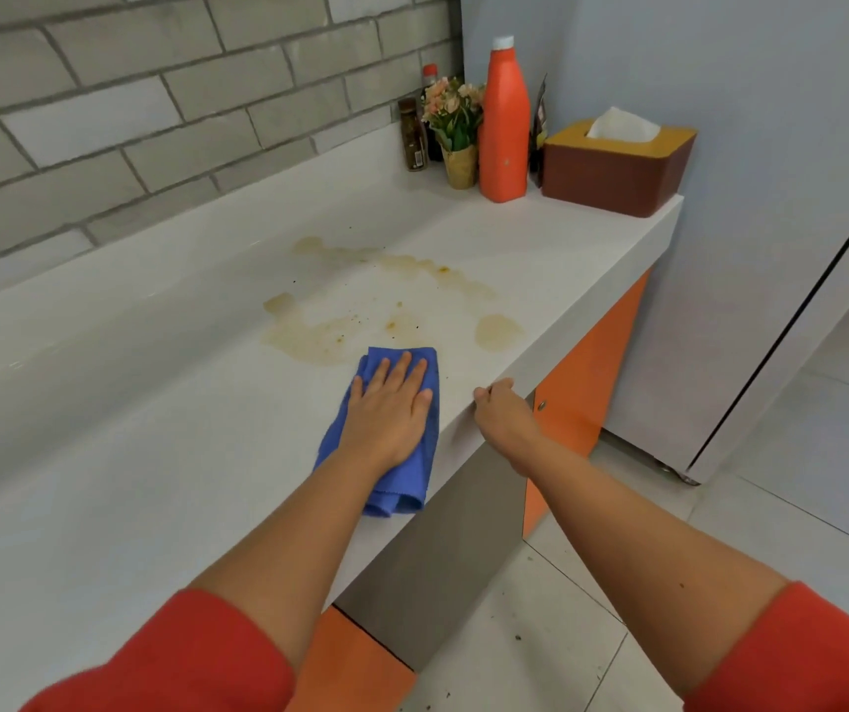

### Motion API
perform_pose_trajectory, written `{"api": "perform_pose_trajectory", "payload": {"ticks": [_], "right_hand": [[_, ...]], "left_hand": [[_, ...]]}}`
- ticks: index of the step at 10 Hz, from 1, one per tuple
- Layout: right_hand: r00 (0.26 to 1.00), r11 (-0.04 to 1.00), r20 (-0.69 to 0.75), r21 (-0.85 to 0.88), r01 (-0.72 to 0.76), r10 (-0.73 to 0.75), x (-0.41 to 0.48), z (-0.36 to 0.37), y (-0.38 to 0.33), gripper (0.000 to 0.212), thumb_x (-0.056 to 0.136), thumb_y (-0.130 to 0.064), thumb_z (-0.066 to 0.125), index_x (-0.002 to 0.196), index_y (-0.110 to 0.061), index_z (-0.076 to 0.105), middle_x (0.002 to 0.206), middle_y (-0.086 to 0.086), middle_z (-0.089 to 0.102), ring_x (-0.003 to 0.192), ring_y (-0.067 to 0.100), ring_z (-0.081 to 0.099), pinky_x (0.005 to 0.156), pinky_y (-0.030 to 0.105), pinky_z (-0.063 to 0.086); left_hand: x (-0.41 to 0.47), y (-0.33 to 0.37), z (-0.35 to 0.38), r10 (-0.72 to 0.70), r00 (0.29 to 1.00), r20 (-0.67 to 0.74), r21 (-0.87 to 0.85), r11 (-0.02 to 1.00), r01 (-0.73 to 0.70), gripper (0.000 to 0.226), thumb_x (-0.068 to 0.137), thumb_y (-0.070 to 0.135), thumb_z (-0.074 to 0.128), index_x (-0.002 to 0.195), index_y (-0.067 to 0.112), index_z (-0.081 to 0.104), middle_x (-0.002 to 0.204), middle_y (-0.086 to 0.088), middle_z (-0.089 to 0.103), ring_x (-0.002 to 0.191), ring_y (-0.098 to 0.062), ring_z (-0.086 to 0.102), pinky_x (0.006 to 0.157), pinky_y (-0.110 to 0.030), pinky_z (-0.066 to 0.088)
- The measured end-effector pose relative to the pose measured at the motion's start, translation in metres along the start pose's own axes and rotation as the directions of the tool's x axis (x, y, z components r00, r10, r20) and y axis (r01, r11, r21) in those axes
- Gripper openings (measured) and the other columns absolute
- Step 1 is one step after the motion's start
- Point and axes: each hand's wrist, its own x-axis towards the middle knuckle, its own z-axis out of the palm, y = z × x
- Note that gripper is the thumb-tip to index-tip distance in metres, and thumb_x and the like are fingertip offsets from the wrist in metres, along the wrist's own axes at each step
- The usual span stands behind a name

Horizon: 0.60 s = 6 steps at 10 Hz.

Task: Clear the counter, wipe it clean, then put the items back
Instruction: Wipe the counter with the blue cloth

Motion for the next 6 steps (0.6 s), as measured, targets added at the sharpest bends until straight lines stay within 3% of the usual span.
{"api": "perform_pose_trajectory", "payload": {"ticks": [1, 2, 3, 4, 5, 6], "right_hand": [[0.994, 0.880, -0.061, 0.473, -0.052, 0.092, 0.003, 0.003, 0.001, 0.049, 0.102, -0.015, 0.029, 0.143, 0.009, 0.016, 0.145, 0.028, 0.031, 0.133, 0.036, 0.036, 0.103, 0.036, 0.034], [0.997, 0.883, -0.056, 0.468, -0.026, 0.059, 0.007, 0.000, 0.004, 0.044, 0.101, -0.013, 0.029, 0.139, 0.009, 0.025, 0.137, 0.025, 0.042, 0.126, 0.035, 0.042, 0.098, 0.033, 0.034], [1.000, 0.885, -0.024, 0.465, 0.020, -0.010, 0.007, -0.004, 0.012, 0.029, 0.100, -0.011, 0.026, 0.124, 0.000, 0.037, 0.107, 0.013, 0.052, 0.105, 0.024, 0.046, 0.079, 0.027, 0.038], [0.997, 0.897, -0.075, 0.438, 0.061, -0.032, 0.006, -0.006, 0.018, 0.015, 0.099, -0.017, 0.027, 0.102, -0.010, 0.040, 0.096, 0.008, 0.048, 0.089, 0.021, 0.043, 0.069, 0.026, 0.034], [0.996, 0.900, -0.065, 0.426, 0.088, -0.067, 0.000, -0.009, 0.019, 0.033, 0.100, -0.018, 0.026, 0.121, -0.001, 0.046, 0.111, 0.012, 0.053, 0.095, 0.024, 0.048, 0.078, 0.030, 0.034], [0.997, 0.901, -0.014, 0.427, 0.076, -0.077, -0.003, -0.009, 0.022, 0.043, 0.101, -0.017, 0.022, 0.140, -0.001, 0.027, 0.096, 0.006, 0.049, 0.079, 0.019, 0.044, 0.068, 0.028, 0.033]], "left_hand": [[0.032, 0.024, -0.001, 0.018, 1.000, 0.015, -0.021, 1.000, -0.018, 0.052, 0.102, 0.036, 0.015, 0.150, 0.023, 0.003, 0.159, 0.004, -0.003, 0.146, -0.020, -0.003, 0.117, -0.044, -0.002], [0.050, 0.041, 0.000, 0.054, 0.998, 0.017, -0.020, 0.998, -0.053, 0.052, 0.102, 0.036, 0.015, 0.150, 0.023, 0.003, 0.159, 0.004, -0.003, 0.146, -0.020, -0.004, 0.117, -0.044, -0.003], [0.037, 0.040, 0.002, 0.127, 0.991, 0.032, -0.031, 0.991, -0.126, 0.051, 0.102, 0.036, 0.016, 0.150, 0.026, 0.004, 0.158, 0.008, -0.004, 0.146, -0.016, -0.005, 0.117, -0.041, -0.004], [0.003, 0.021, 0.003, 0.213, 0.976, 0.036, -0.029, 0.977, -0.212, 0.050, 0.102, 0.038, 0.016, 0.149, 0.030, 0.005, 0.157, 0.013, -0.003, 0.146, -0.010, -0.006, 0.119, -0.037, -0.004], [-0.024, -0.018, -0.002, 0.243, 0.969, 0.041, 0.009, 0.970, -0.244, 0.063, 0.088, 0.055, 0.000, 0.148, 0.034, 0.005, 0.156, 0.017, -0.001, 0.145, -0.006, -0.004, 0.120, -0.034, 0.000], [-0.027, -0.044, -0.009, 0.199, 0.979, 0.048, -0.026, 0.980, -0.197, 0.063, 0.089, 0.052, 0.002, 0.148, 0.032, 0.008, 0.157, 0.015, 0.002, 0.145, -0.006, -0.001, 0.119, -0.032, 0.002]]}}
